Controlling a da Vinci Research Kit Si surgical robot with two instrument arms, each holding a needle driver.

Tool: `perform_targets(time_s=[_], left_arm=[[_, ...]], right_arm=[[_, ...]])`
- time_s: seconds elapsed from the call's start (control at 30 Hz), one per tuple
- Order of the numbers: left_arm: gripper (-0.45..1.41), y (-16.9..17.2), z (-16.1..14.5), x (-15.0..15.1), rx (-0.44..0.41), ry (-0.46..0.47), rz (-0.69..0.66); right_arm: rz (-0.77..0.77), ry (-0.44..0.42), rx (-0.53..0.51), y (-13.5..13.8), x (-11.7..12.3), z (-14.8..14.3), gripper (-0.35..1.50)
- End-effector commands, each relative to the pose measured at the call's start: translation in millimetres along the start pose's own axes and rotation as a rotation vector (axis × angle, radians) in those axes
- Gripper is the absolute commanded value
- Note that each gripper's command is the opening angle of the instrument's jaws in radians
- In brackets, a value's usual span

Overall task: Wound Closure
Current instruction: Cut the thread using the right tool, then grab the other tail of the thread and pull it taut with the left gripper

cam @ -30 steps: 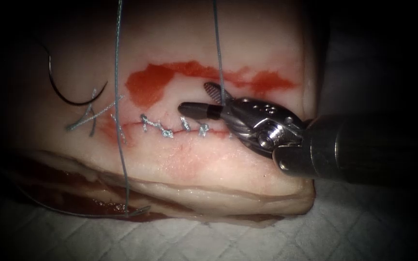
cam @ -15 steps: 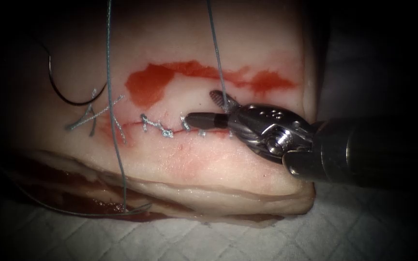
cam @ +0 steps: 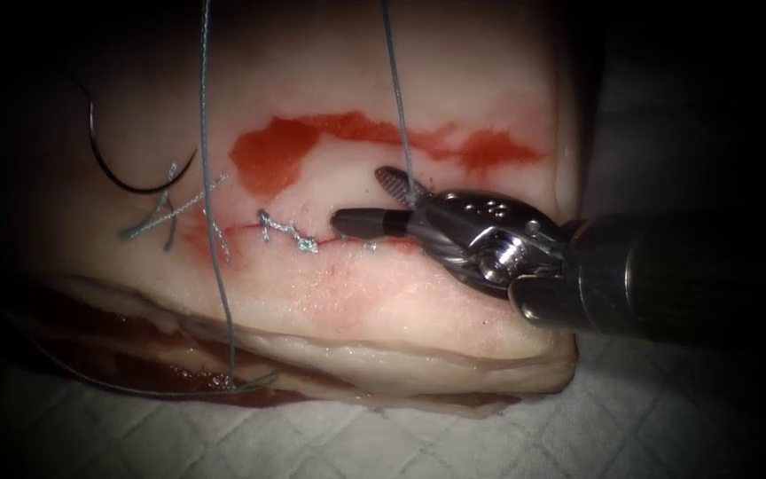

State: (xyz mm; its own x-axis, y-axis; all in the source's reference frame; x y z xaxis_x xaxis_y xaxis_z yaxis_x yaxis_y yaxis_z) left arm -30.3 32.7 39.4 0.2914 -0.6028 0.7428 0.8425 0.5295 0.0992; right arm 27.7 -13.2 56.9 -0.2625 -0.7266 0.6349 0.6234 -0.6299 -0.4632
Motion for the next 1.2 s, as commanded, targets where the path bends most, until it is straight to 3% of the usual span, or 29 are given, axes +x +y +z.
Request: perform_targets(time_s=[0.03,0.33,0.47,0.53,0.63,1.13,1.2], left_arm=[[-0.45,-0.2,0.8,-0.3,-0.002,-0.003,0.001],[-0.45,-0.6,0.9,-0.1,-0.006,-0.005,0.003],[-0.45,-0.6,0.9,-0.1,-0.007,-0.005,0.003],[-0.45,-0.7,0.9,-0.1,-0.007,-0.006,0.003],[-0.45,-0.7,0.8,-0.1,-0.007,-0.006,0.003],[-0.45,-0.7,0.8,-0.1,-0.006,-0.006,0.003],[-0.45,-0.4,0.9,0.1,-0.008,-0.004,0.004]], right_arm=[[0.000,-0.005,-0.002,0.3,-0.4,1.0,1.18],[-0.003,-0.014,0.003,0.4,-0.6,1.4,1.03],[-0.002,-0.015,0.004,0.5,-0.6,1.4,0.79],[-0.003,-0.015,0.004,0.5,-0.6,1.4,0.41],[-0.003,-0.015,0.003,0.5,-0.5,1.4,-0.35],[0.025,-0.016,-0.001,0.4,-0.4,1.2,-0.32],[0.002,-0.023,0.012,0.3,-0.8,1.0,0.44]])
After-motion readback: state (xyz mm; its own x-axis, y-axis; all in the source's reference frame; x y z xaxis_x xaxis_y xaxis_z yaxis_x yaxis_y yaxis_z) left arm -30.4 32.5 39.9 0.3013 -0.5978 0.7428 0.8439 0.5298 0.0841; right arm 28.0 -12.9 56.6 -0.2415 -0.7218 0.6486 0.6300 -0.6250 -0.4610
